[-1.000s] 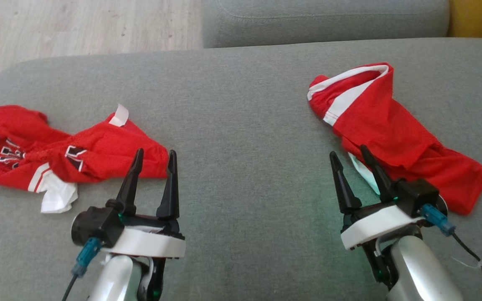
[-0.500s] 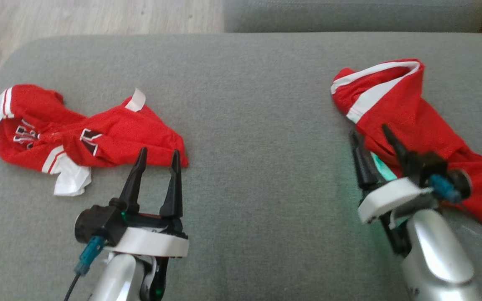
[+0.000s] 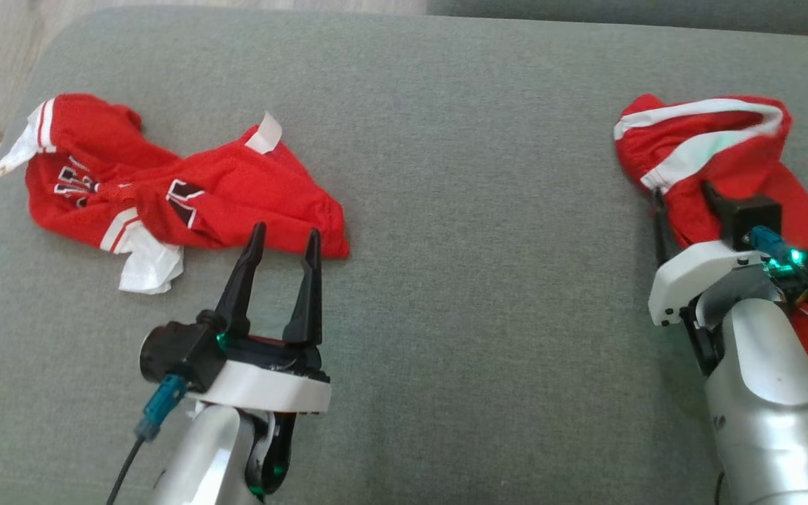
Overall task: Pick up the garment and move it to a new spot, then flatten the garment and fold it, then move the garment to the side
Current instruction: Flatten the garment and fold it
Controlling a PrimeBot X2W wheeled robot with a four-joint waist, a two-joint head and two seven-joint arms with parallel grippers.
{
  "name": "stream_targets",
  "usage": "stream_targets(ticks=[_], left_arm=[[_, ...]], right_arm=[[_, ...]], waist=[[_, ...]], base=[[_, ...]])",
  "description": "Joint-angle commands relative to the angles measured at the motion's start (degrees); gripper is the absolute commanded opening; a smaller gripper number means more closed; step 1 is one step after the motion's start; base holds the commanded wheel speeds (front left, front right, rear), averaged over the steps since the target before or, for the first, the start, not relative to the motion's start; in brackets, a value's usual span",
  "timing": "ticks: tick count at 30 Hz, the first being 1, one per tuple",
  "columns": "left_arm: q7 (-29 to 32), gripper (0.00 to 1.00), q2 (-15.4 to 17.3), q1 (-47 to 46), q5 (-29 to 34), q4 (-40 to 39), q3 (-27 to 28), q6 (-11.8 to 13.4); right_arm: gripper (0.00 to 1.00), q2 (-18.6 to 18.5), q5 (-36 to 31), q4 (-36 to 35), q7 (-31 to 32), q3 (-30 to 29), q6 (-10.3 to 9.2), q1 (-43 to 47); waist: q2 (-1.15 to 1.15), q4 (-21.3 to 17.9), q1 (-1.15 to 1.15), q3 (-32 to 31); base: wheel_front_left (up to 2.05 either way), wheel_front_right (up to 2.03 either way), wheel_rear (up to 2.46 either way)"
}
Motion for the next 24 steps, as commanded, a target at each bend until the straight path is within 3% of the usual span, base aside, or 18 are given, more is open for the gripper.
stream_targets(ticks=[1,8,16,17,22,24], left_arm=[[-0.5,1.0,0.2,-2.1,-0.7,-1.6,1.7,0.3],[-0.5,1.0,0.2,-1.9,-0.7,-1.2,1.9,0.5],[-0.5,1.0,0.2,-0.8,-0.5,-0.6,2.5,0.6],[-0.5,1.0,0.2,-0.8,-0.5,-0.6,2.5,0.6],[-0.5,1.0,0.2,0.1,-0.2,-0.6,2.9,0.5],[-0.5,1.0,0.2,0.4,0.0,-0.6,3.1,0.4]], right_arm=[[0.0,0.4,0.3,-0.2,-1.8,1.2,-0.04,-2.8],[0.0,0.4,6.9,2.7,-7.6,7.2,-0.04,-5.2],[0.0,0.4,26.3,-3.6,-8.2,25.1,-0.04,-5.8],[0.0,0.4,26.3,-3.6,-8.2,25.1,-0.04,-5.8],[0.0,0.4,40.4,-7.5,-5.8,30.1,-0.04,-5.4],[0.0,0.4,41.5,-6.0,-5.0,29.9,-0.04,-5.8]], waist=[[0.0,0.3,0.0,0.3],[0.0,-0.2,0.0,-0.8],[0.0,-1.1,0.0,-3.8],[0.0,-1.1,0.0,-3.8],[0.0,-1.1,0.0,-5.2],[0.0,-1.1,0.0,-5.3]], base=[[0.0,0.0,0.0],[0.0,0.0,0.0],[0.0,0.0,0.0],[0.0,0.0,0.0],[0.0,0.0,0.0],[0.0,0.0,0.0]])
